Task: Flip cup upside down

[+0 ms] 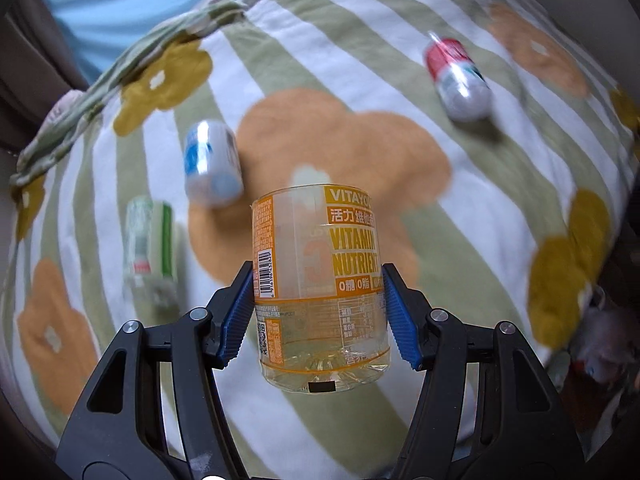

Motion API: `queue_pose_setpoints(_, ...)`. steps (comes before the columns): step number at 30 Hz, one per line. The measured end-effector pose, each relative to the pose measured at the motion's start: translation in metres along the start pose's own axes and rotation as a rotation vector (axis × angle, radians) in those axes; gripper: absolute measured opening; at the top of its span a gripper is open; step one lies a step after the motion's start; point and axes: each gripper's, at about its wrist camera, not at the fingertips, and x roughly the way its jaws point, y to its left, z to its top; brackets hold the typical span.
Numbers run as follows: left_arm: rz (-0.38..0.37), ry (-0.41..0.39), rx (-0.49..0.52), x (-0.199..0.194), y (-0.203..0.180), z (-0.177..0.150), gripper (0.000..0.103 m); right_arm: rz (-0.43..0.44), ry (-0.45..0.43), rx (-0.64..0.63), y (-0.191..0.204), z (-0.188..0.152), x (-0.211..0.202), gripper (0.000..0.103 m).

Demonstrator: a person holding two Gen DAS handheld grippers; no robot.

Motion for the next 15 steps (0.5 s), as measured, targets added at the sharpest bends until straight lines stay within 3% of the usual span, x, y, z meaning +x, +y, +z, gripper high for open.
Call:
queue_pose_setpoints(5,-0.023,0.029,-0.009,0.015,-0.019,-0.035,0.058,0.007,0.020,-0.008,0.003,-0.004,-0.006,0.103)
queue_pose_setpoints(15,-0.042,0.075,-0.011,0.059,-0.039,-0.048,0.058,-0.012,0.042,-0.064,0.007,-0.009,-0.013,0.103)
